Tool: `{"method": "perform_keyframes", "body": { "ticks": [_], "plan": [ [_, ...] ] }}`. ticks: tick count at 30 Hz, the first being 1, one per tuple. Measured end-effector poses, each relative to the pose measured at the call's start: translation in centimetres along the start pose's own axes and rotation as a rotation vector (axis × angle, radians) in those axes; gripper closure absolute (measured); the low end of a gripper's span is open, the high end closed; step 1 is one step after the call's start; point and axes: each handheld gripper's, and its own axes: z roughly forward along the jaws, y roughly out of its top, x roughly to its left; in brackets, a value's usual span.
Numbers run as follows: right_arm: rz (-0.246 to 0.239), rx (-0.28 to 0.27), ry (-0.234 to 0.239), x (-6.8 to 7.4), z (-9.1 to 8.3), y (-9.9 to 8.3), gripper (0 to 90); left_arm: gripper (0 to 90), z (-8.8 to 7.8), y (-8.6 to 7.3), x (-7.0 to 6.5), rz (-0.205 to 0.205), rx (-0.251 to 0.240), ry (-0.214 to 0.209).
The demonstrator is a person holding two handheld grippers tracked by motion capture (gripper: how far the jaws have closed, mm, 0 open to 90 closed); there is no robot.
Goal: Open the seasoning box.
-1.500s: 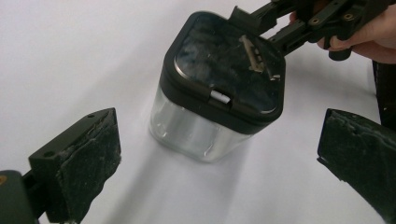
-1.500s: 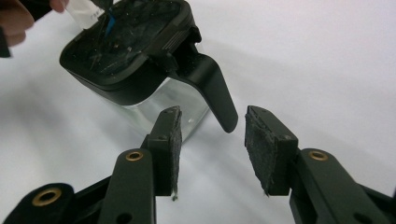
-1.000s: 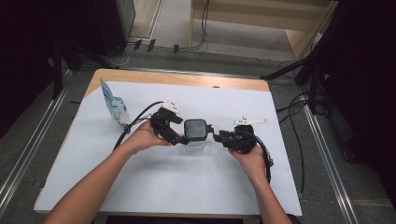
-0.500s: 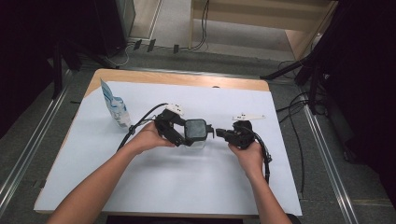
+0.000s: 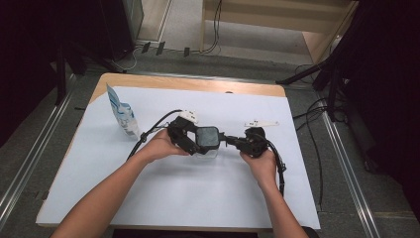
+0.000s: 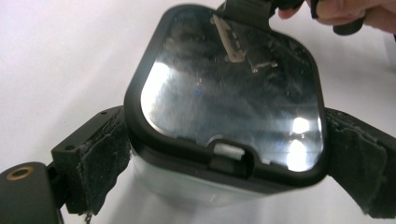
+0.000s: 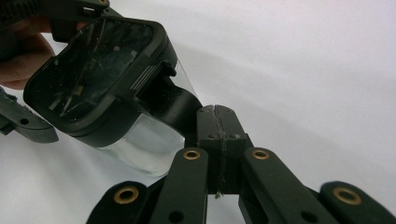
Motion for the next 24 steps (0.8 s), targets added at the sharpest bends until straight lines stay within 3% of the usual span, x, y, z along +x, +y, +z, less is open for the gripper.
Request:
{"method": "perform_keyframes", "body": {
  "ticks": [12, 24],
  "plan": [
    [0.008, -0.003, -0.001, 0.02, 0.03, -0.03, 90.0, 10.2, -0.14, 0.35, -0.26, 0.035, 0.006, 0.021],
    [0.007, 0.002, 0.003, 0.05, 0.07, -0.02, 90.0, 10.6, -0.48, 0.5, -0.29, 0.022, 0.01, 0.016]
  ]
}}
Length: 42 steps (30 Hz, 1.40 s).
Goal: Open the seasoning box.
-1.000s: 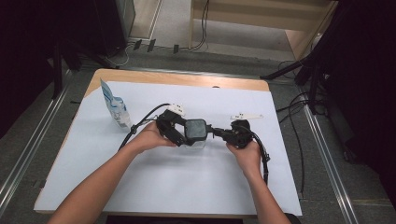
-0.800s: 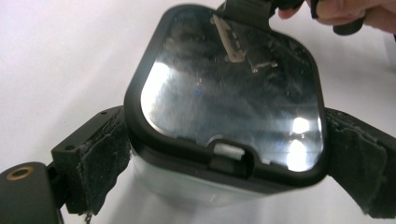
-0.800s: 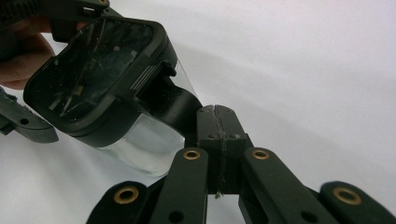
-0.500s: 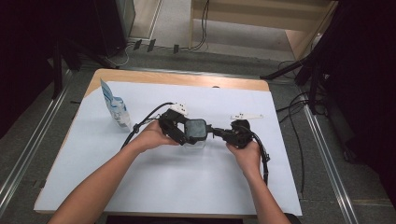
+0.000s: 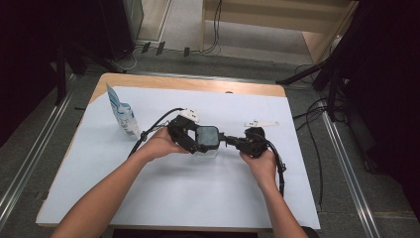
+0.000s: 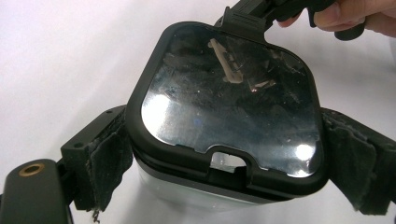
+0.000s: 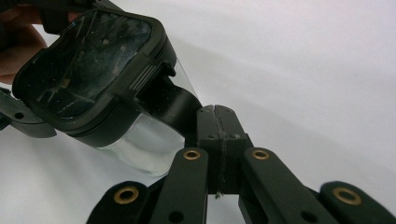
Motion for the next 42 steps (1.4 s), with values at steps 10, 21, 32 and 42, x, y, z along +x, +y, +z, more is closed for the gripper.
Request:
{"method": "perform_keyframes", "body": {
  "ticks": [10, 21, 32, 42],
  "plan": [
    [-0.002, 0.004, -0.001, 0.0, 0.1, 0.0, 90.0, 10.8, -0.2, 0.1, -0.1, -0.008, 0.003, 0.005],
    [-0.004, 0.007, 0.002, 0.0, 0.1, 0.0, 90.0, 10.9, -0.7, 0.4, -0.2, -0.008, 0.018, 0.006],
    [-0.002, 0.008, 0.008, -0.1, 0.1, 0.1, 90.0, 11.3, -1.5, 1.1, -0.4, 0.004, 0.025, 0.004],
    [-0.002, 0.008, 0.011, -0.1, 0.0, 0.2, 90.0, 13.0, -2.5, 1.4, -0.4, 0.002, 0.019, -0.003]
  ]
}}
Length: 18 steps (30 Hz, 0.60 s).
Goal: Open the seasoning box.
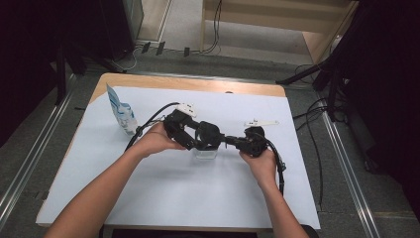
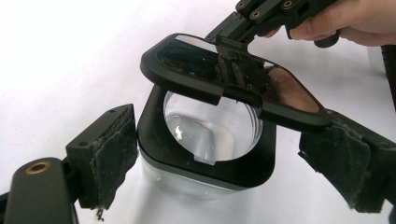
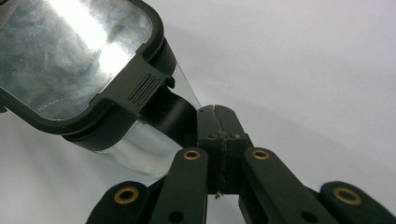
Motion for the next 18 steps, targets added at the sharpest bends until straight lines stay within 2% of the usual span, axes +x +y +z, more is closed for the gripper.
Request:
{"method": "perform_keyframes", "body": {
  "ticks": [4, 7, 10, 16, 18],
  "plan": [
    [-0.002, 0.002, 0.001, 0.0, 0.0, 0.0, 90.0, 16.0, -0.6, 0.0, 0.1, -0.003, -0.014, -0.021],
    [0.001, 0.002, 0.0, 0.0, 0.0, 0.0, 90.0, 24.9, -1.0, -0.1, 0.0, 0.003, -0.018, -0.051],
    [0.0, 0.001, 0.0, 0.0, 0.0, 0.0, 90.0, 27.5, -1.0, 0.0, -0.1, 0.004, -0.023, -0.057],
    [0.001, -0.003, 0.003, 0.1, -0.1, 0.0, 90.0, 45.0, -1.2, 0.0, 0.0, -0.002, -0.025, -0.048],
    [0.003, -0.003, 0.005, 0.1, -0.1, 0.0, 90.0, 52.3, -1.5, 0.0, 0.2, -0.003, -0.043, -0.064]
  ]
}}
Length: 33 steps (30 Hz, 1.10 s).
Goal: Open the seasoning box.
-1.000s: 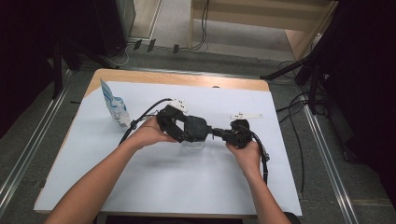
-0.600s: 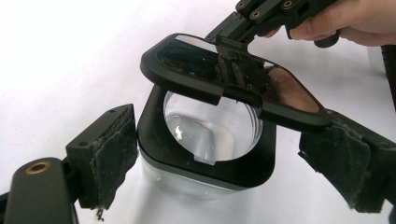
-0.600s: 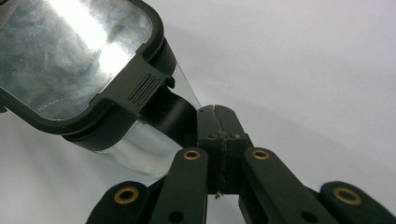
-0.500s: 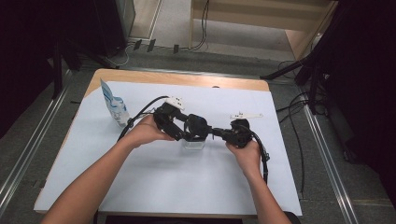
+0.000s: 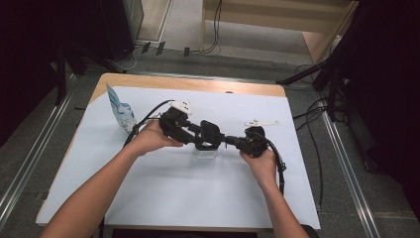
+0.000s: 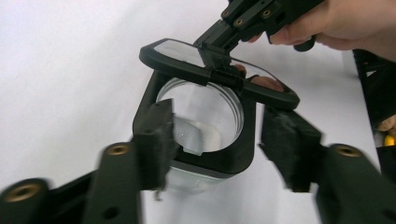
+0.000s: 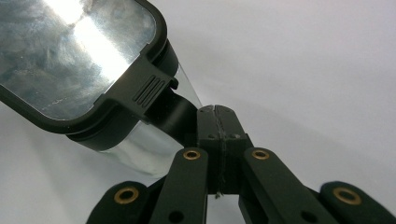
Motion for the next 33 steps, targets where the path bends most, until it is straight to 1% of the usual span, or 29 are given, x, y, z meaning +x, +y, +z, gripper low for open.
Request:
{"method": "perform_keyframes", "body": {
  "ticks": [3, 4, 5, 6, 10, 11, 12, 13, 15, 18, 21, 22, 25, 26, 28, 29, 31, 33],
  "plan": [
    [0.001, 0.002, -0.001, 0.0, 0.0, 0.0, 90.0, 62.9, -0.2, 0.1, 0.1, -0.005, -0.005, -0.007],
    [0.001, 0.002, -0.001, 0.0, 0.0, 0.0, 90.0, 62.9, -0.2, 0.1, 0.2, -0.011, -0.011, -0.015],
    [0.0, 0.002, 0.0, 0.0, 0.0, 0.0, 90.0, 65.8, -0.2, 0.2, 0.2, -0.016, -0.015, -0.026],
    [0.001, 0.002, 0.0, 0.0, 0.0, 0.0, 90.0, 70.2, -0.3, 0.2, 0.3, -0.019, -0.02, -0.026],
    [0.002, 0.001, -0.001, 0.0, 0.0, 0.0, 90.0, 76.5, -0.4, 0.4, 0.2, -0.019, -0.021, -0.027],
    [0.001, 0.001, -0.001, 0.0, 0.0, 0.0, 90.0, 76.5, -0.4, 0.5, 0.2, -0.02, -0.011, -0.024],
    [0.002, 0.0, -0.002, 0.1, 0.0, 0.0, 90.0, 78.5, -0.4, 0.9, 0.1, -0.018, -0.01, -0.021],
    [0.002, 0.001, -0.002, 0.1, 0.0, 0.0, 90.0, 78.9, -0.4, 1.2, 0.0, -0.011, -0.012, -0.022],
    [0.002, 0.0, -0.003, 0.1, 0.0, 0.0, 90.0, 79.7, -0.4, 1.3, -0.1, -0.011, -0.014, -0.021],
    [0.003, 0.0, -0.004, 0.1, 0.0, 0.0, 90.0, 82.0, -0.3, 2.2, -0.4, 0.007, -0.02, -0.028],
    [0.004, 0.0, -0.004, 0.1, 0.0, 0.0, 90.0, 83.8, -0.1, 2.5, -0.4, 0.002, -0.018, -0.035],
    [0.001, -0.001, -0.004, 0.1, 0.0, 0.0, 90.0, 84.4, 0.2, 2.8, -0.6, 0.003, -0.01, -0.027],
    [0.002, 0.0, -0.005, 0.1, -0.1, -0.1, 90.0, 85.5, 0.4, 3.2, -0.7, 0.008, -0.009, -0.026],
    [0.004, 0.0, -0.005, 0.1, -0.1, -0.1, 90.0, 85.6, 0.6, 3.6, -0.7, 0.007, -0.011, -0.022],
    [0.003, 0.001, -0.005, 0.1, -0.1, -0.1, 90.0, 85.8, 0.7, 3.7, -0.8, 0.007, -0.012, -0.019],
    [0.005, -0.002, -0.004, 0.1, -0.1, -0.2, 90.0, 85.8, 0.9, 4.0, -0.8, 0.011, -0.012, -0.021],
    [0.01, -0.003, 0.0, 0.1, -0.1, -0.3, 90.0, 85.8, 1.0, 4.1, -0.8, 0.01, -0.01, -0.024],
    [0.012, 0.0, -0.003, 0.1, -0.1, -0.4, 90.0, 85.8, 1.5, 4.3, -0.7, 0.005, -0.015, -0.02]
  ]
}}
